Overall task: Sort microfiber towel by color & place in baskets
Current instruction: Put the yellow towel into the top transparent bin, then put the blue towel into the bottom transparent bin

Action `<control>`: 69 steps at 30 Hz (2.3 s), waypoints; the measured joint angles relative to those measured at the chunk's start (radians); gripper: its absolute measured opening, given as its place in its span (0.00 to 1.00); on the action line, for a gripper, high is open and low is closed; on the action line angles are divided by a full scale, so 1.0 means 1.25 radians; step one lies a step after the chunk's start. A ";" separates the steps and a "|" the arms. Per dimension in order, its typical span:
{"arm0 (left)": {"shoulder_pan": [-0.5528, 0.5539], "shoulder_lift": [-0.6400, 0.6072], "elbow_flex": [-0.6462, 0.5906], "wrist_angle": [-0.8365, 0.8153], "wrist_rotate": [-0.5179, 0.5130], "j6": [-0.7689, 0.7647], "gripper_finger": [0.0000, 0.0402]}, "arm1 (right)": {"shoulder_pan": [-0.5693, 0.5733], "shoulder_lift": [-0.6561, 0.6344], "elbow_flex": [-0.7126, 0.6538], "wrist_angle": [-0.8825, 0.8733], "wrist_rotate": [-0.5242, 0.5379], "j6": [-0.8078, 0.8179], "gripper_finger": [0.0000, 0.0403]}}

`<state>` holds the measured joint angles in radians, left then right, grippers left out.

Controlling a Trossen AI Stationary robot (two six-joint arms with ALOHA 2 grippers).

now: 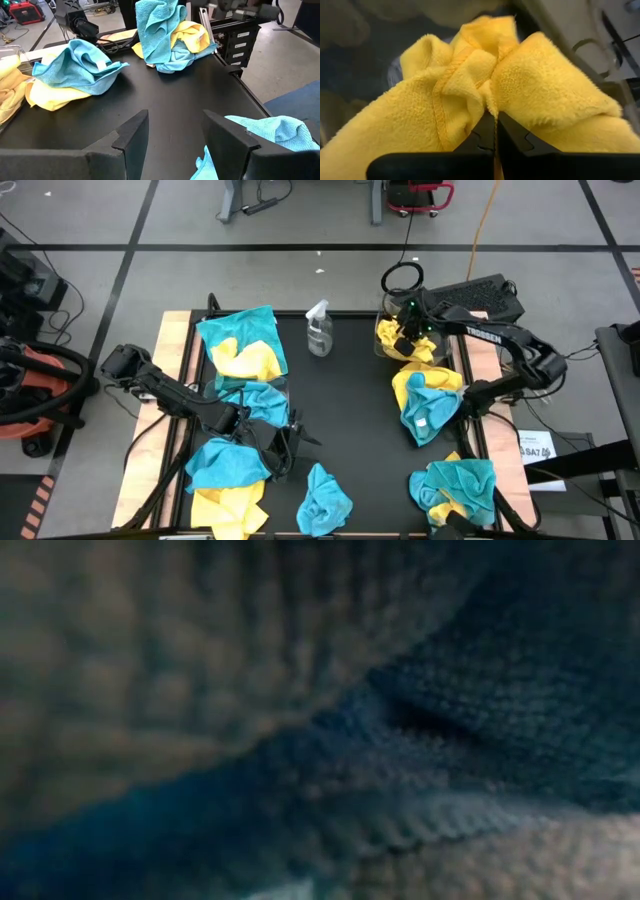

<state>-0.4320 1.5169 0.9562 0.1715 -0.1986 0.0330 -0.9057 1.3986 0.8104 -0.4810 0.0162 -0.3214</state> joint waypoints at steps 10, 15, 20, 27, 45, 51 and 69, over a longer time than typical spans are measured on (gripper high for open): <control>0.000 0.000 0.000 0.000 0.000 0.000 0.47 | -0.004 0.133 0.004 0.023 -0.015 0.001 0.00; 0.000 0.000 0.000 0.000 0.000 0.000 0.47 | -0.004 0.156 0.004 0.047 -0.035 0.004 0.00; 0.000 0.000 0.000 0.000 0.000 0.000 0.47 | -0.004 0.150 0.002 0.045 -0.037 0.005 0.04; 0.000 0.000 0.000 0.000 0.000 0.000 0.47 | -0.003 0.085 -0.002 0.032 -0.040 0.017 0.18; 0.000 0.000 0.000 0.000 0.000 0.000 0.47 | 0.004 -0.229 -0.002 -0.057 -0.102 0.079 0.47; 0.000 0.000 0.000 0.000 0.000 0.000 0.47 | 0.025 -0.331 -0.002 -0.060 -0.102 0.096 0.48; 0.000 0.000 0.000 0.000 0.000 0.000 0.47 | 0.089 -0.499 0.000 -0.081 -0.158 0.249 0.48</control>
<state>-0.4324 1.5169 0.9562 0.1715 -0.1986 0.0330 -0.7940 0.7752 0.8101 -0.5823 -0.1808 -0.0102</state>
